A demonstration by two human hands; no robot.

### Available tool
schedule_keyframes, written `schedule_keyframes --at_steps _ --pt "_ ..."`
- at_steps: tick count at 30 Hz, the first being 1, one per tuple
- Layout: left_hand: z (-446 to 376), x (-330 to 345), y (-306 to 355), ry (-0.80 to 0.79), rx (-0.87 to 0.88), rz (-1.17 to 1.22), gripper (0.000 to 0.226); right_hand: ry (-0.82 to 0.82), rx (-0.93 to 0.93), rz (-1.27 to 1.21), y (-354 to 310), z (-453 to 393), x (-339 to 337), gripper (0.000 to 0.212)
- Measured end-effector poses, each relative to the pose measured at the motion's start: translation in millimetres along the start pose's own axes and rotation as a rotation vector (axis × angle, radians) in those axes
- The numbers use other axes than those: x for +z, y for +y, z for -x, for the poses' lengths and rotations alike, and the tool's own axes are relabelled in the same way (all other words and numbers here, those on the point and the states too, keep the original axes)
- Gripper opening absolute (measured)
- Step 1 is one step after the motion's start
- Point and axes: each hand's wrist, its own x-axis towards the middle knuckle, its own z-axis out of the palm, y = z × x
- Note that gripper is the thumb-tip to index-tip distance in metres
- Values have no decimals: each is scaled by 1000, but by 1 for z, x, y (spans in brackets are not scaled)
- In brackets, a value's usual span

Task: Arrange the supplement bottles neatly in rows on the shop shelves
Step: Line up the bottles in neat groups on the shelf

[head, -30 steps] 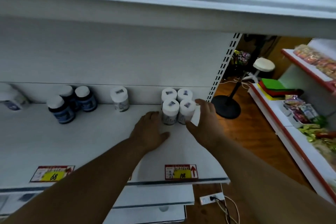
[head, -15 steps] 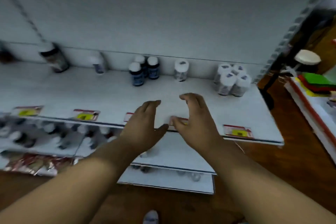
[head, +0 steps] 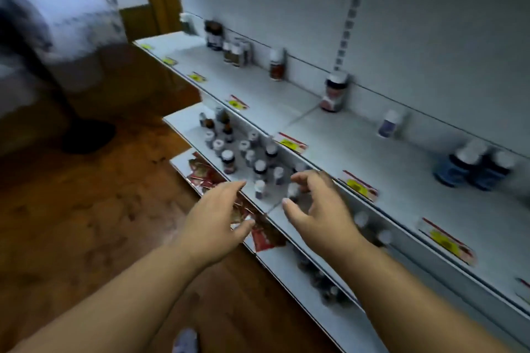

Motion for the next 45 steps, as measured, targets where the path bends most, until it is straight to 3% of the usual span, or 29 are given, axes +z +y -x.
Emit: schedule_keyframes --at_steps 6,12,23,30,39,45 --pt "-43 -79 -157 5 -57 -77 72 -31 -57 -21 -99 -108 131 36" --pt "-89 -128 -254 -15 -89 -83 74 -106 13 -47 -152 -192 200 41" --pt "-271 -125 -394 -108 -234 0 68 -224 154 -169 -123 -389 331 35" --pt "-395 -130 -500 -181 -175 -29 69 -208 291 -189 -131 -508 421 43" --pt "-523 -82 -667 -400 71 35 68 43 682 -260 -101 -614 572 40" --pt "-586 -13 -735 -458 76 65 69 192 916 -258 -24 -671 659 53"
